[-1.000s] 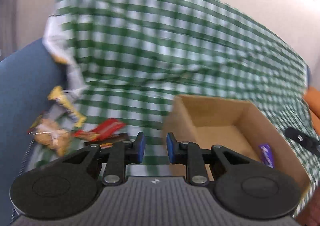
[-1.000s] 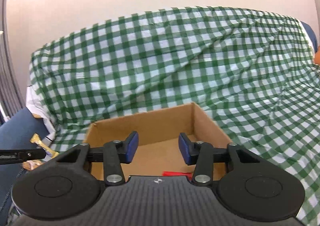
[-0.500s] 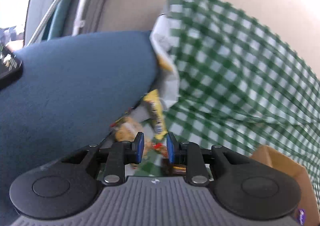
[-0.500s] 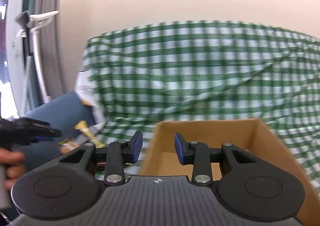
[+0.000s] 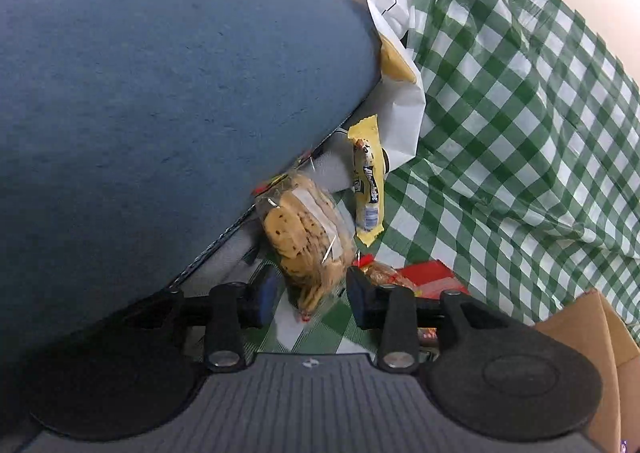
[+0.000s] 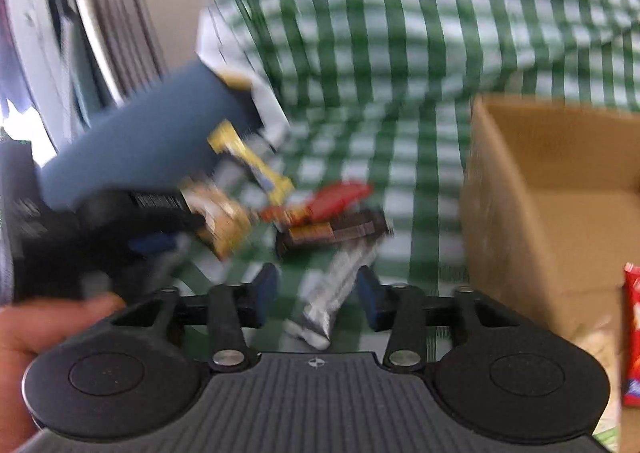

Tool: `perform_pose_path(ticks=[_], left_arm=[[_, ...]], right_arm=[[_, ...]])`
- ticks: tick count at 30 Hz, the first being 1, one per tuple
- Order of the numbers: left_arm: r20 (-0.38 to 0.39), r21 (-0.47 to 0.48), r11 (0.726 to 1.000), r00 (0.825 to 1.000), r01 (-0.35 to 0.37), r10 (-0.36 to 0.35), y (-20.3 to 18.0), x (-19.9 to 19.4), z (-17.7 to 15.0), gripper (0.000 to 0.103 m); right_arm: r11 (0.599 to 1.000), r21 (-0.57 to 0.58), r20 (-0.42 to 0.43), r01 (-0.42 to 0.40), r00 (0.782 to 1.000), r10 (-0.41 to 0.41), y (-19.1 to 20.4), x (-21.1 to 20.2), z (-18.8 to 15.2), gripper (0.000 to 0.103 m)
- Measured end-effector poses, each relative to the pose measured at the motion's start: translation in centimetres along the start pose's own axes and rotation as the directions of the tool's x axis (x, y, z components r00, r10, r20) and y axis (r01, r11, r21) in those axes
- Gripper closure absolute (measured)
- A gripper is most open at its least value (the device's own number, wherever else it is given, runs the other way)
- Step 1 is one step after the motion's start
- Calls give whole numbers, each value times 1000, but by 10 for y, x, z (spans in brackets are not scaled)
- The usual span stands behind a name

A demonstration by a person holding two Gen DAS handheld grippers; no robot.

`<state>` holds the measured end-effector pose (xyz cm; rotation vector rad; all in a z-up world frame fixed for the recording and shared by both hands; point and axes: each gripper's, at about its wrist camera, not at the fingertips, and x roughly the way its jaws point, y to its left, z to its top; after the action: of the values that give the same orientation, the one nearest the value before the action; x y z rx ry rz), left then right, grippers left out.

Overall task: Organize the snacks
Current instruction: 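Move both tools from the box toward the snack pile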

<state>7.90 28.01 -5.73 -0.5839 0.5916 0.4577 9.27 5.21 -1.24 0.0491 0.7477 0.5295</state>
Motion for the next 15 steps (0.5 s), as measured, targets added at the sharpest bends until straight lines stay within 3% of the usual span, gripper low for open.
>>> perform_pose_path(ticks=[2, 5, 13, 15], left_arm=[[11, 23, 1000, 1000, -17, 17, -5, 6, 0, 50], [4, 16, 1000, 1000, -27, 27, -5, 17, 1, 48], [24, 30, 998, 998, -54, 53, -12, 37, 4, 51], [33, 55, 997, 998, -59, 57, -15, 35, 4, 58]], right_arm=[[1000, 17, -38, 23, 999, -22, 3, 17, -2, 47], [999, 37, -63, 27, 998, -24, 7, 32, -5, 46], [998, 51, -123, 37, 992, -30, 9, 63, -13, 47], [998, 40, -132, 52, 990, -46, 10, 66, -16, 63]])
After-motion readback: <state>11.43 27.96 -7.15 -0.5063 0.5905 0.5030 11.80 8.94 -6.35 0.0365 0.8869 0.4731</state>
